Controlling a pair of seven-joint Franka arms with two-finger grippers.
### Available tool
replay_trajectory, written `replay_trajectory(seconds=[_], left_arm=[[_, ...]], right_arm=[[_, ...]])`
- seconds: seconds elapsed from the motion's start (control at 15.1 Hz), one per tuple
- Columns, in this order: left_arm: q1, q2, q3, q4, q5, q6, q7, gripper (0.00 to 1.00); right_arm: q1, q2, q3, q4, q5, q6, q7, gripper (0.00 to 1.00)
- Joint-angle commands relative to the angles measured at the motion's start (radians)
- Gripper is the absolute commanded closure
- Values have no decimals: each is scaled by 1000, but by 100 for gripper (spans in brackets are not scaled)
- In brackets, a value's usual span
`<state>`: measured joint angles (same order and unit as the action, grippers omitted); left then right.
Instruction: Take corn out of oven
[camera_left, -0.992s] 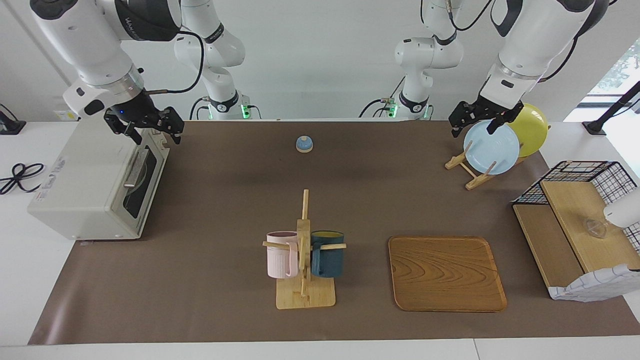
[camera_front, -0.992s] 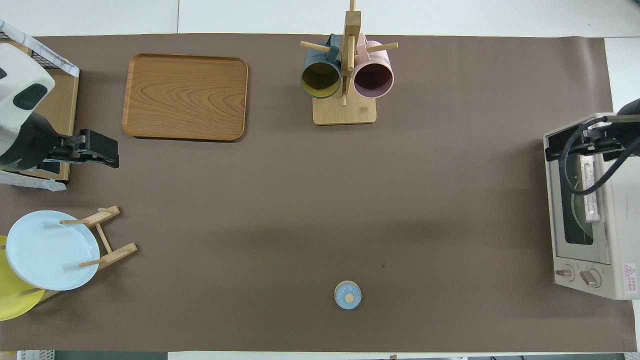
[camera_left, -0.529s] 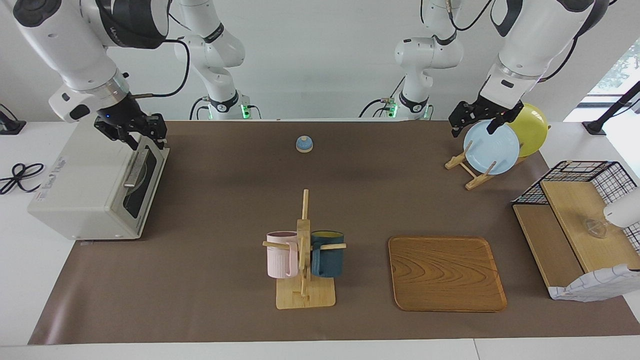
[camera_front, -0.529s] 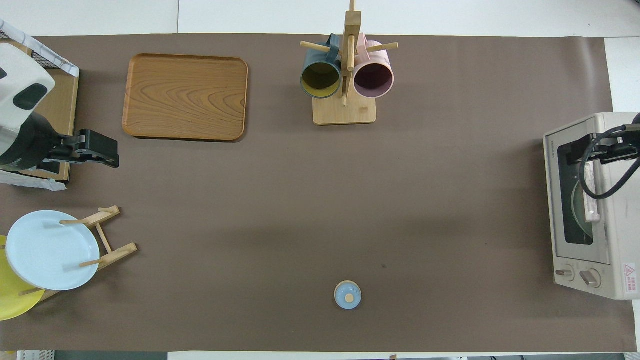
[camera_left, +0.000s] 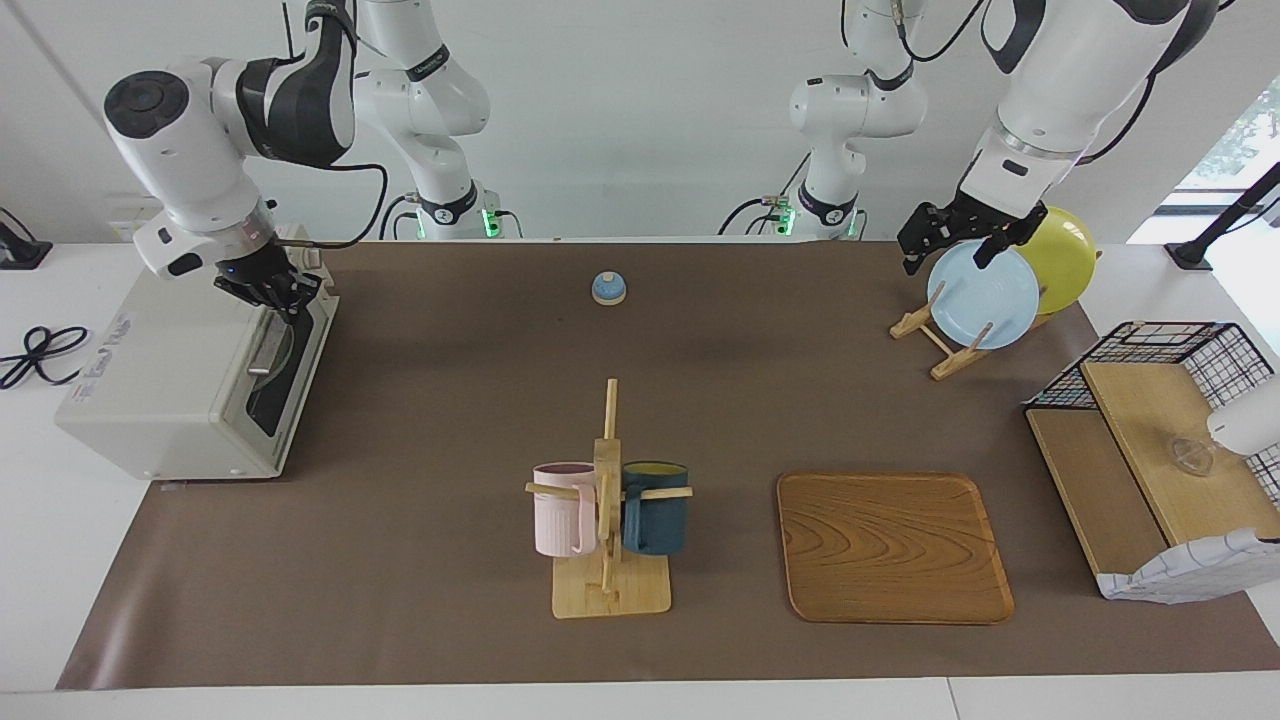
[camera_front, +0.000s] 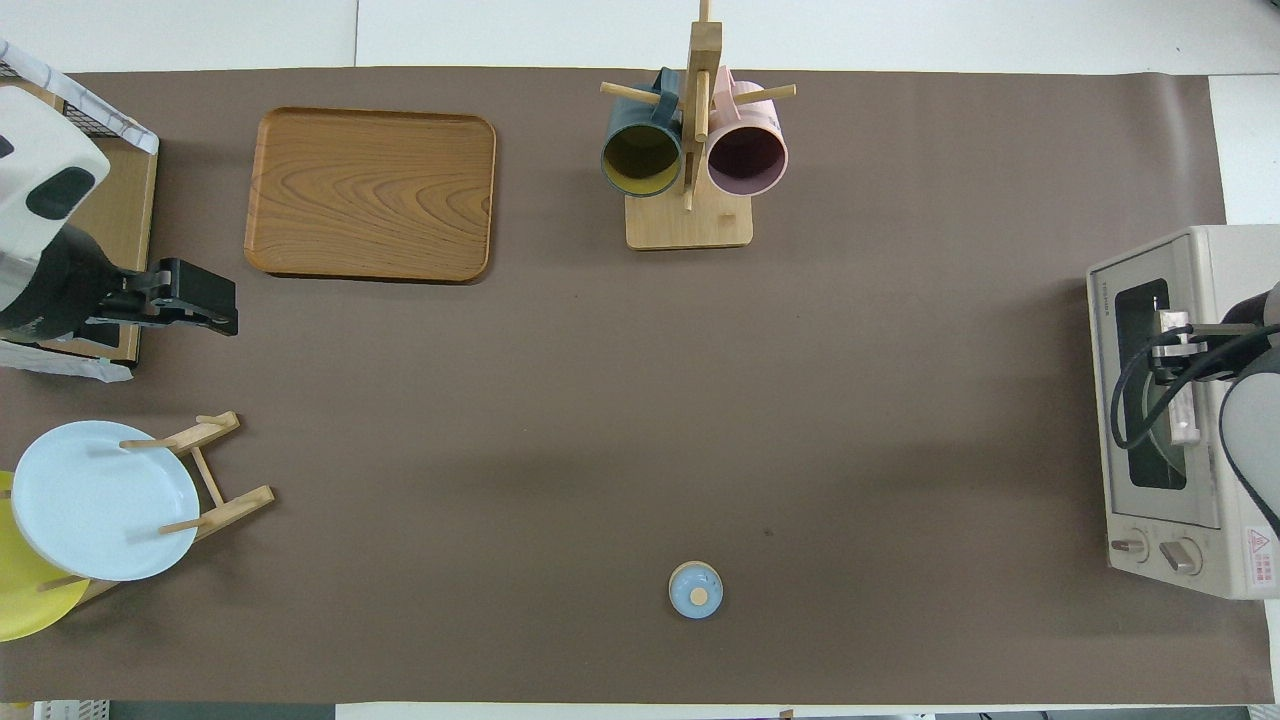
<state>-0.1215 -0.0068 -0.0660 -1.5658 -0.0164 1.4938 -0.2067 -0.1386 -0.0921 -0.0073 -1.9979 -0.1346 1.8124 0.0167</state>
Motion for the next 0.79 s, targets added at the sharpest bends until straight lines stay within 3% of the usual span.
replay_trajectory(seconds=[0.0, 0.46, 0.73], left_arm=[[-1, -22, -8, -17, 21, 5, 3, 0], [8, -24, -5, -16, 21, 6, 3, 0], [6, -24, -5, -17, 21, 3, 0, 0]], right_arm=[[-32, -15, 10, -51, -62, 25, 25, 100], [-53, -3, 12, -107, -88, 79, 22, 100], [6, 21, 15, -110, -76, 154, 20, 100]])
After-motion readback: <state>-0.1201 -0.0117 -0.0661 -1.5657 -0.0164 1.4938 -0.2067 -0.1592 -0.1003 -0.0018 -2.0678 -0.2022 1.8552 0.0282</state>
